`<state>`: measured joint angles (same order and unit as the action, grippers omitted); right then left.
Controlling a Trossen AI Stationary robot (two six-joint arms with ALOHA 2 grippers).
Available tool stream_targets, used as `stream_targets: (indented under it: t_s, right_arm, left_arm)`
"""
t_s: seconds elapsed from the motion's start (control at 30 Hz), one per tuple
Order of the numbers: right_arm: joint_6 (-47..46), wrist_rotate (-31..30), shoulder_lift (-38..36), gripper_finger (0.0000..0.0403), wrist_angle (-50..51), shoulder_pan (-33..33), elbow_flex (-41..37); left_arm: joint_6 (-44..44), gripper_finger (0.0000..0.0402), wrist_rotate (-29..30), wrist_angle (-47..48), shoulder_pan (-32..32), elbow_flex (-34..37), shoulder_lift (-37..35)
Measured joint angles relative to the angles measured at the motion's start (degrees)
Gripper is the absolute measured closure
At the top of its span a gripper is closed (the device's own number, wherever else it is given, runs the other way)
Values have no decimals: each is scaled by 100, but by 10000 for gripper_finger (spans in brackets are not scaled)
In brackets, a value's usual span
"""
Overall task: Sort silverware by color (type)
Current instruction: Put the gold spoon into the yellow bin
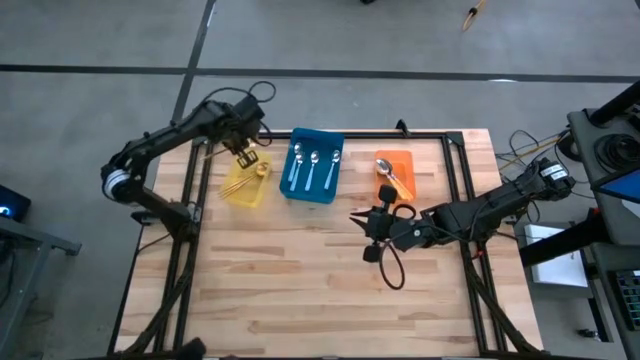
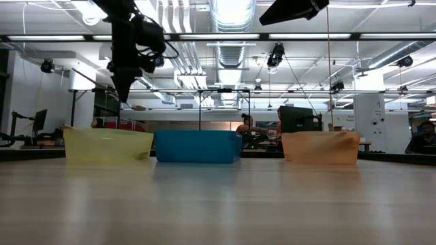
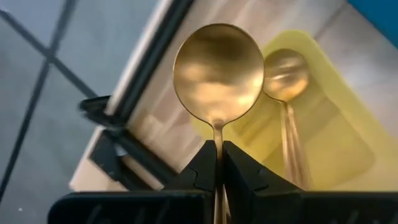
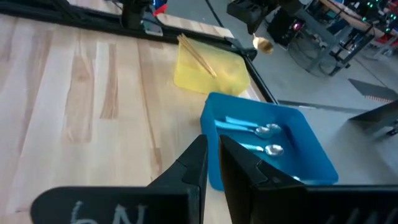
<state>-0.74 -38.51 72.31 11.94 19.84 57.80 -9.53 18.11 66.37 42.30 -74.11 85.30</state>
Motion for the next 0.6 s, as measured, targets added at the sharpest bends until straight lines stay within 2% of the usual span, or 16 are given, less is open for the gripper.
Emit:
stream_targets:
  t_s: [0.33,0.6]
  right_arm:
    - [-467,-1,0,372,459,0,0]
    - [-541,-1,0,372,538,0,0]
  left_arm:
    - [22,401,-419,51,-13,97,462]
    - [369,401,-422,-70,-34,789,463]
